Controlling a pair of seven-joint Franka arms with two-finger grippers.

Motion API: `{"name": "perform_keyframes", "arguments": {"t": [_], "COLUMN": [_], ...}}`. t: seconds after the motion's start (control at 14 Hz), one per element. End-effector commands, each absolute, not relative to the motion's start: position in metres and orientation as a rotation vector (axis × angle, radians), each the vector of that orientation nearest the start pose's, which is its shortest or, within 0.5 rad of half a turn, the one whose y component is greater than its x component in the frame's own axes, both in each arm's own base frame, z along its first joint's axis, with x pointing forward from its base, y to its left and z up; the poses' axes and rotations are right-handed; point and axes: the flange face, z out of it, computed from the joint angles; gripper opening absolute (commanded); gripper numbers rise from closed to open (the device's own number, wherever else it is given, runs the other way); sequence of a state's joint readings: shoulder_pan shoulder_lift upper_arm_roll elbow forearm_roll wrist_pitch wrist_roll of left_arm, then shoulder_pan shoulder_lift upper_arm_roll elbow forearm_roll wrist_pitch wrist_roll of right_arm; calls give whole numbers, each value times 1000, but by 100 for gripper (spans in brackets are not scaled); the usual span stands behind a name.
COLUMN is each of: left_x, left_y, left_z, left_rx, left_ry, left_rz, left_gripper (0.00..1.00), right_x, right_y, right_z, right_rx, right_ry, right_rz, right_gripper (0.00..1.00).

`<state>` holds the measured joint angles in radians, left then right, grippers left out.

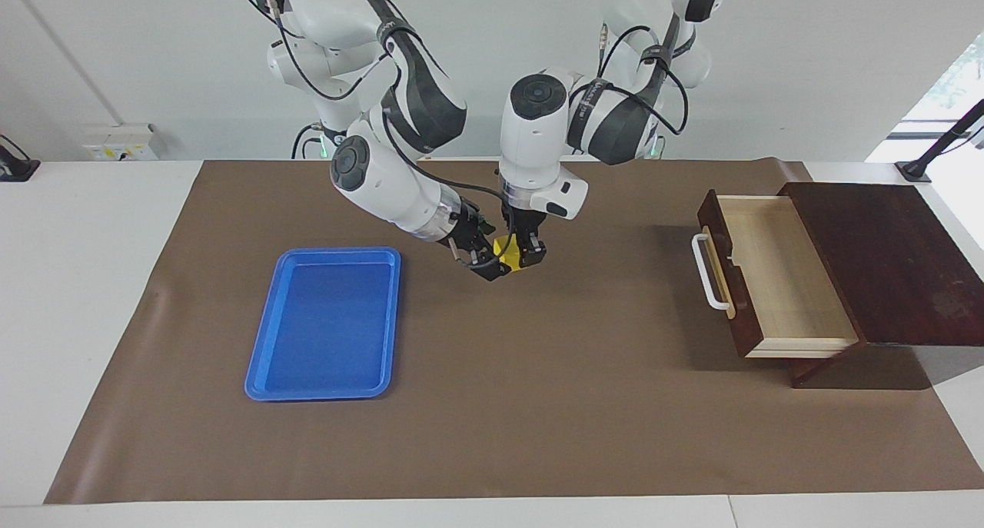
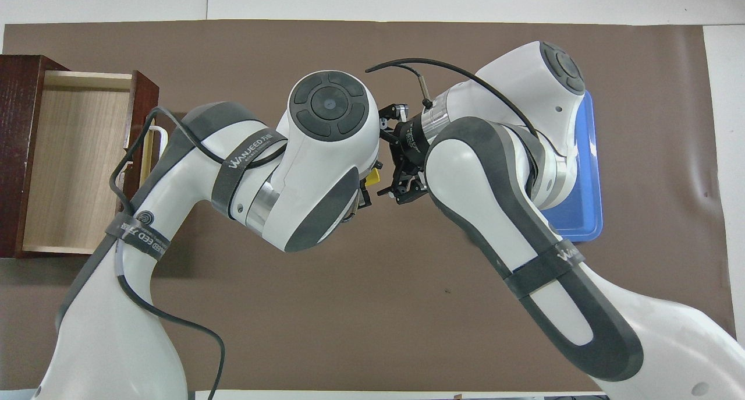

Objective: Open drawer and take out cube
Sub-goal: 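Grasp the cube with the right gripper while the left gripper releases it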

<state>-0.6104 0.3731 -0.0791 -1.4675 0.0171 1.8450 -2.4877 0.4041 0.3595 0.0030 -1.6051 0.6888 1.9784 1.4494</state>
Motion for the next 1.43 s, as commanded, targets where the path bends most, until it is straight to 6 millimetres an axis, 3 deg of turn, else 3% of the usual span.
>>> {"name": "perform_keyframes", "arguments": {"t": [0.0,0.5,0.64,0.93,1.0,1.07,1.14,1.36], "left_x": [523,523,523,522,522,522,522,522], "left_y": [-423,-423,-423,-423,-423,-423,-423,-423], "left_z": [475,475,475,474,474,474,474,474], "left_rx": [1945,1947,1947,1955,1955,1955,1955,1955], "left_ry": [2471,2472,2472,2466,2466,2466,2466,2466], "left_rz": [14,17,17,37,37,37,37,37], "left_gripper": [0,0,0,0,0,0,0,0], "right_x": [605,599,599,599,599,599,599,600], "right_y": [307,317,318,317,317,317,316,315], "right_z": [434,433,433,432,432,432,433,433], "right_rx": [-2116,-2131,-2134,-2134,-2134,-2138,-2139,-2137], "right_ry": [1629,1643,1642,1643,1643,1640,1638,1641], "right_rz": [674,668,664,666,666,665,661,661], "right_gripper": [99,95,87,53,36,7,0,0]}}
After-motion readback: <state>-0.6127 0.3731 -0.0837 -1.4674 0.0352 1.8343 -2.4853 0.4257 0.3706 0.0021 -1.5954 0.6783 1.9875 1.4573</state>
